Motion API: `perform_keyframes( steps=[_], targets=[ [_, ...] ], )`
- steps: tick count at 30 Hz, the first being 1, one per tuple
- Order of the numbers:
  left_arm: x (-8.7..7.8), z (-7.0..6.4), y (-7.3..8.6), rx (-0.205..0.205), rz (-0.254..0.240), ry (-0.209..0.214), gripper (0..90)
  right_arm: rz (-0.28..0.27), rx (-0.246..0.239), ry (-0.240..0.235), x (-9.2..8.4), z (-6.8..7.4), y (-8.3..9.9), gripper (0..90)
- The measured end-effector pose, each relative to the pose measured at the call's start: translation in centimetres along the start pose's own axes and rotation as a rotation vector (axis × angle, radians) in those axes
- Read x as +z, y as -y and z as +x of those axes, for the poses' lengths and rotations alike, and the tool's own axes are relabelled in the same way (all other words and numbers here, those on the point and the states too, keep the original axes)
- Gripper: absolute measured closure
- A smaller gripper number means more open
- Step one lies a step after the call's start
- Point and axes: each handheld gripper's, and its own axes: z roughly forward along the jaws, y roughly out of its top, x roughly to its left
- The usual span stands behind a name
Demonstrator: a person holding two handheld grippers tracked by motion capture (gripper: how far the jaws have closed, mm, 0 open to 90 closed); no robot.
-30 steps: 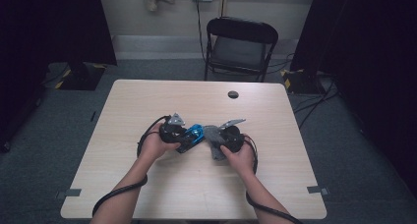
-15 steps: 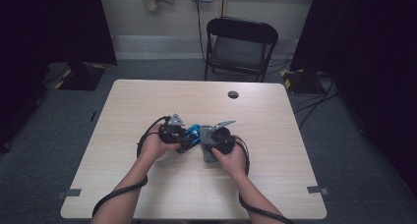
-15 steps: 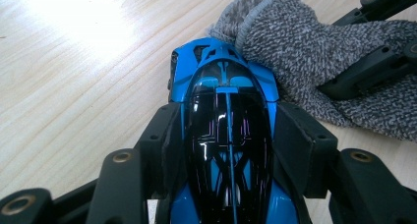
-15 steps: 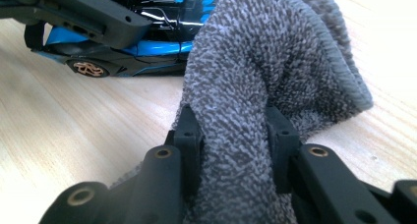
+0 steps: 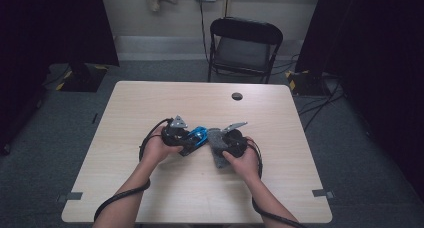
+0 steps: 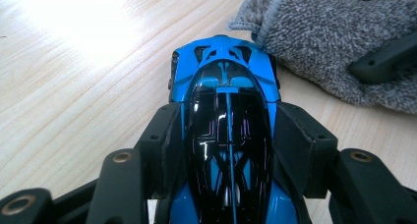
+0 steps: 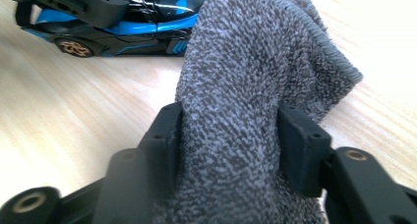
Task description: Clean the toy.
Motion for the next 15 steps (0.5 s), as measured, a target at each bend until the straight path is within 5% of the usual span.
perform_keyframes(
  steps=[9, 13, 15],
  targets=[
    [0.0, 0.0, 0.1, 0.002, -0.005, 0.001, 45.1, -0.094, 0.03, 0.015, -1.0, 0.2, -1.1, 35.1],
    [0.0, 0.0, 0.1, 0.003, -0.005, -0.001, 45.1, -0.094, 0.041, 0.052, -0.4, 0.1, -1.8, 44.2],
    [-0.1, 0.0, 0.1, 0.008, -0.003, -0.005, 45.1, -0.07, 0.05, 0.022, 0.4, -0.1, -1.8, 45.3]
  ],
)
